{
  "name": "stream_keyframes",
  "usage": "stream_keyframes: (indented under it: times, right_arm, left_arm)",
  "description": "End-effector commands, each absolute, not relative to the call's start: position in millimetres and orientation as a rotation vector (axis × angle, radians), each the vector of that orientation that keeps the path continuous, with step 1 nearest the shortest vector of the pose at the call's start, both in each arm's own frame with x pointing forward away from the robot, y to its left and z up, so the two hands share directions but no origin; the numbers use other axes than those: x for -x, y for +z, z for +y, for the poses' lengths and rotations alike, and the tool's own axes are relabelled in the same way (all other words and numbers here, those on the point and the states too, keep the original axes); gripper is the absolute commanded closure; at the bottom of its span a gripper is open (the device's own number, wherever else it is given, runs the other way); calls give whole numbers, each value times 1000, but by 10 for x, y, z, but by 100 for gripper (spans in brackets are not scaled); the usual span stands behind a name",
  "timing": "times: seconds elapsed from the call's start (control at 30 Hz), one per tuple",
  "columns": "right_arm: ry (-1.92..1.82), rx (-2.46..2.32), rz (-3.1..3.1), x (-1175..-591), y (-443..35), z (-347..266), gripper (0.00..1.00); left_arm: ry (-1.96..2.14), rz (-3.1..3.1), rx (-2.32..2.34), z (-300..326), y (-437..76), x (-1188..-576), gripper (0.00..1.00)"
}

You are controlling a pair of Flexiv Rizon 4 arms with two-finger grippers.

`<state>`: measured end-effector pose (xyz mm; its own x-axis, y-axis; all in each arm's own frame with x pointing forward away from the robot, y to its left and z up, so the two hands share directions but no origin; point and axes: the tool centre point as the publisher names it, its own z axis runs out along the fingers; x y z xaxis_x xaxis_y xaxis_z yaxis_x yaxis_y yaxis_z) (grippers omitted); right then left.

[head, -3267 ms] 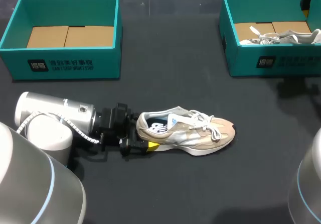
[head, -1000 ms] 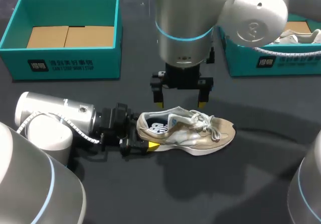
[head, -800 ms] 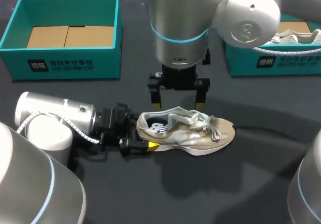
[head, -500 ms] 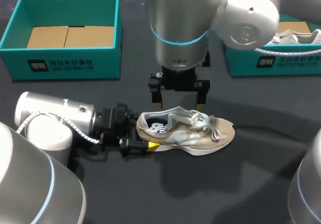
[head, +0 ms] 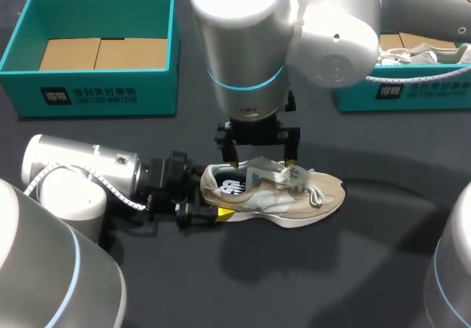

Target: Take the shoe out of the shoebox, open the shoe tongue, remove and reinsert the insole, then place the shoe into the shoebox

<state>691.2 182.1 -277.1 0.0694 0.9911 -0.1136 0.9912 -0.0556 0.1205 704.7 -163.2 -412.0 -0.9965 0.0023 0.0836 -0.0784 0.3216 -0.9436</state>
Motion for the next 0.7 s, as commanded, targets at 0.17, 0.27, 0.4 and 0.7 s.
stream_keyframes:
  times: [0.17, 0.27, 0.4, 0.7]
  right_arm:
    - [-104, -2230, 1843, -6922, -3042, 2118, 0]
    - [-115, -2221, 1844, -6948, -3113, 2132, 0]
    - [-151, -2200, 1822, -6972, -3183, 2137, 0]
    - [-182, -2172, 1790, -6998, -3332, 2103, 0]
  left_arm:
    - [1788, -2499, -75, -1653, -4178, -7003, 100]
    - [1788, -2499, -75, -1653, -4178, -7003, 100]
    - [1788, -2499, -75, -1653, -4178, -7003, 100]
    - [1788, -2499, -75, -1653, -4178, -7003, 100]
